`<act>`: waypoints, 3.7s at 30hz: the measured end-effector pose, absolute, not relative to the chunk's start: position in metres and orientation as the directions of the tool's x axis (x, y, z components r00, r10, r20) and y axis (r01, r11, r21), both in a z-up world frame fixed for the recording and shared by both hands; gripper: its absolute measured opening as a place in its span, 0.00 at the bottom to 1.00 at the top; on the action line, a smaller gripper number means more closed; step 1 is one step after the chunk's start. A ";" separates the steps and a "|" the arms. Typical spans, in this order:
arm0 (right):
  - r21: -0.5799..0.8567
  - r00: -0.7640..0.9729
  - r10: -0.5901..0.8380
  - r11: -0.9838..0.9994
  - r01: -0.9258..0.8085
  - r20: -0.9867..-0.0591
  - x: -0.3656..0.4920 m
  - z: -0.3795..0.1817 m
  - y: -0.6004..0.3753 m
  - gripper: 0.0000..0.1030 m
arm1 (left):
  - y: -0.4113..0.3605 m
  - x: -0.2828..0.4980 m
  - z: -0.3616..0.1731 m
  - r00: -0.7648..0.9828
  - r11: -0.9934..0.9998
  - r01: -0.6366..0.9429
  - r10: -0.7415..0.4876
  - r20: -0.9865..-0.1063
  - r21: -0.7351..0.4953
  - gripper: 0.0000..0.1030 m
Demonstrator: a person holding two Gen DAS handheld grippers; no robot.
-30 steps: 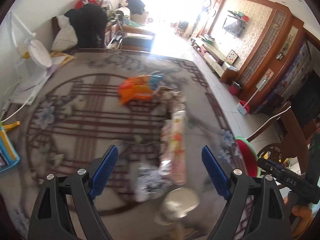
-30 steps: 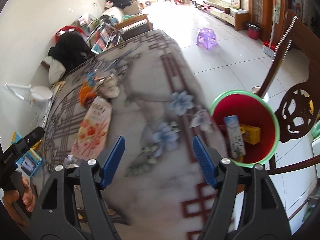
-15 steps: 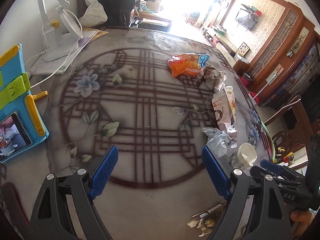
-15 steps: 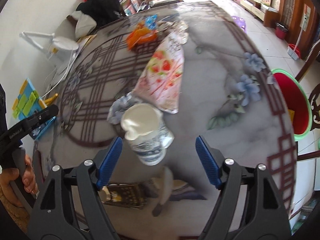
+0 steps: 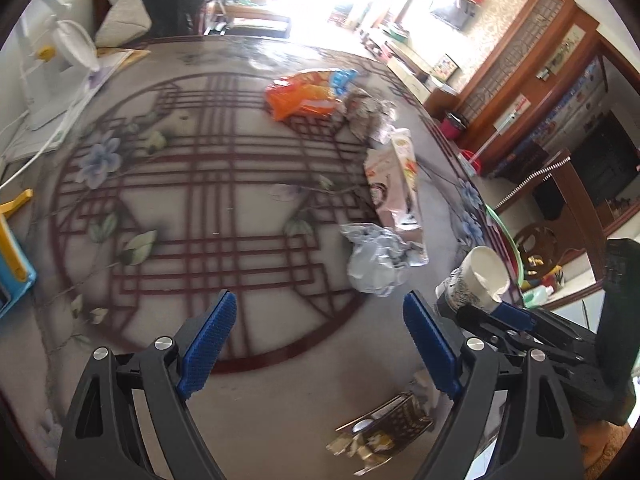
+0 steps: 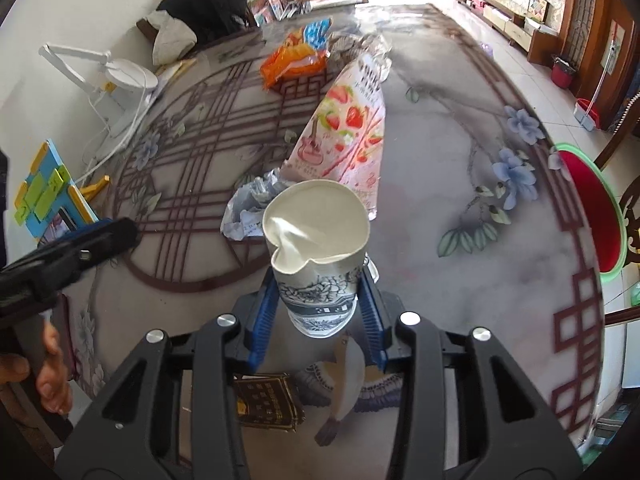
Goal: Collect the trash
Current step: 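Grasp the white paper cup with the right tool, then grasp the crumpled blue-white paper with the left tool while right holds the cup, then lift the cup and crumpled paper toward the red bin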
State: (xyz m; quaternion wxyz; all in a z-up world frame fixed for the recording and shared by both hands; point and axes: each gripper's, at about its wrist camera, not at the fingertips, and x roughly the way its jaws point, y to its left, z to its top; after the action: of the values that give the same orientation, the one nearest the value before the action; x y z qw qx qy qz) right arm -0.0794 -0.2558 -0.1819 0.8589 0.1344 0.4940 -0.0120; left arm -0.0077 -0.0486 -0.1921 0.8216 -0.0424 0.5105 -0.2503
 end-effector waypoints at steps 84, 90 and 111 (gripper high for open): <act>0.264 0.543 0.137 0.950 0.165 -0.829 -0.094 -0.156 -0.321 0.38 | -0.124 -0.003 -0.179 0.406 0.880 0.357 -0.447 -0.797 -0.313 0.44; 0.274 0.536 0.155 0.950 0.149 -0.830 -0.084 -0.158 -0.343 0.38 | -0.145 0.001 -0.180 0.413 0.890 0.338 -0.433 -0.802 -0.306 0.44; 0.309 0.533 0.218 0.947 0.087 -0.817 -0.051 -0.160 -0.409 0.38 | -0.216 0.017 -0.173 0.423 0.906 0.329 -0.394 -0.816 -0.267 0.44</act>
State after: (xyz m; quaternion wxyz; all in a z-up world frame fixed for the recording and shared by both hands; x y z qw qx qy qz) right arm -0.0514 -0.4086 -0.1595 0.8611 0.1583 0.4816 0.0379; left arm 0.0170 -0.2159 -0.1735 0.8427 -0.0329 0.4927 -0.2143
